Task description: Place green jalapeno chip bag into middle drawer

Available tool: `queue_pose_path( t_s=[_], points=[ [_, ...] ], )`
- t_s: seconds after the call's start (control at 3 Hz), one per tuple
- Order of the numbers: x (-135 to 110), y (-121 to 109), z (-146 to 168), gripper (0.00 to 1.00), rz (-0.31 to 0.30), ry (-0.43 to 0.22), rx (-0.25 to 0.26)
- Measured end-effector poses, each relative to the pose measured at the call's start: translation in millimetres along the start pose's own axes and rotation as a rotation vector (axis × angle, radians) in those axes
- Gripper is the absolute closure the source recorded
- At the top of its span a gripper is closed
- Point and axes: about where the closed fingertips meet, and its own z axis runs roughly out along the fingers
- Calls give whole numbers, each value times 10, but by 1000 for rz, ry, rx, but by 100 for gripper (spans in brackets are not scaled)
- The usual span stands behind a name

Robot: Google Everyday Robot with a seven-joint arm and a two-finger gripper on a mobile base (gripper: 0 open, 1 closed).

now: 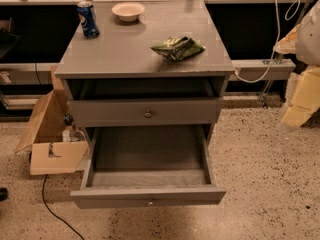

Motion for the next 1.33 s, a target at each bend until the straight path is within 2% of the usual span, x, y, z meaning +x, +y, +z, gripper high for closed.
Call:
queue_pose_path(
  t_s=[0.33,0.67,1.33],
  points=[
    [0,0,0,0,0,0,0],
    [-159,-335,270,0,2,-73,42],
    [-766,-1406,1001,0,-12,-261,203]
  ],
)
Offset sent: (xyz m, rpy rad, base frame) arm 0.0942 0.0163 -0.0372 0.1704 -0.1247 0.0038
